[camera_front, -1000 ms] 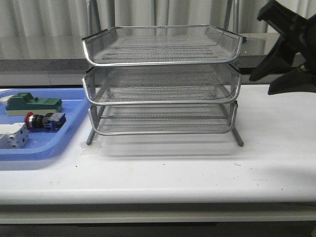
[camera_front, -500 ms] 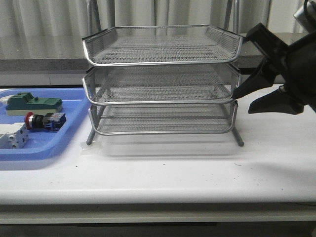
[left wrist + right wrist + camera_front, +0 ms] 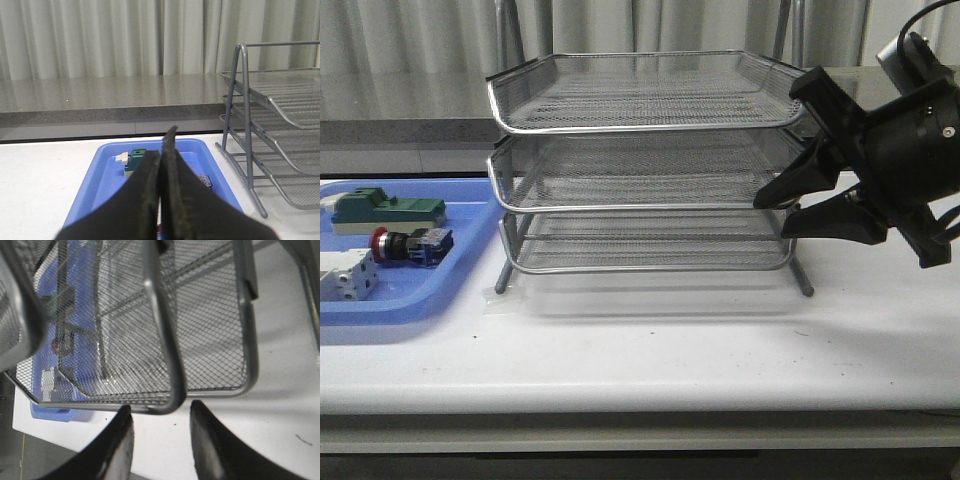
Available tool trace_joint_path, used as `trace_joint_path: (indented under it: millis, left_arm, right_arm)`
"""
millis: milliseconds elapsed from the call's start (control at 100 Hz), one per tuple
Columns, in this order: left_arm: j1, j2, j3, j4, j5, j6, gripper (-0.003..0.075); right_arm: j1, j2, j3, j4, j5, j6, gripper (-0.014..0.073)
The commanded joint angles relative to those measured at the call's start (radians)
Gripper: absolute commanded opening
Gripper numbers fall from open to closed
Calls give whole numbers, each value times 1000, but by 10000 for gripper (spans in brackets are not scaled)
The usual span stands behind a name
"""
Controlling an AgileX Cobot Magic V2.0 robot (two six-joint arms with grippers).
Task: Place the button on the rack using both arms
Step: 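Reach the right gripper to the middle wire tray's front edge and grip it, then pull the middle wire tray out toward the robot with the right gripper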
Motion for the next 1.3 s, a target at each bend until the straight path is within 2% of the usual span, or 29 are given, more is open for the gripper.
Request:
trace_joint_path:
  millis: [0,450,540,920,1290]
  left_arm:
    - [-8,-33,34,-7,-76,-9,-20]
    - [-8,-33,34,-7,-76,-9,-20]
    - [-8,-33,34,-7,-76,-9,-20]
    - [-8,-33,34,-7,-76,-9,-20]
    - [-8,-33,34,-7,-76,-9,-20]
  right_arm:
    - [-5,-21,-44,73,69,-19,301]
    - [-5,8,-110,73,62,-19,295]
    - [-5,8,-110,73,62,-19,254]
    - [-5,8,-98,64,46,-19,-19]
    - [-2,-8,-3,-8,55,-38,-34]
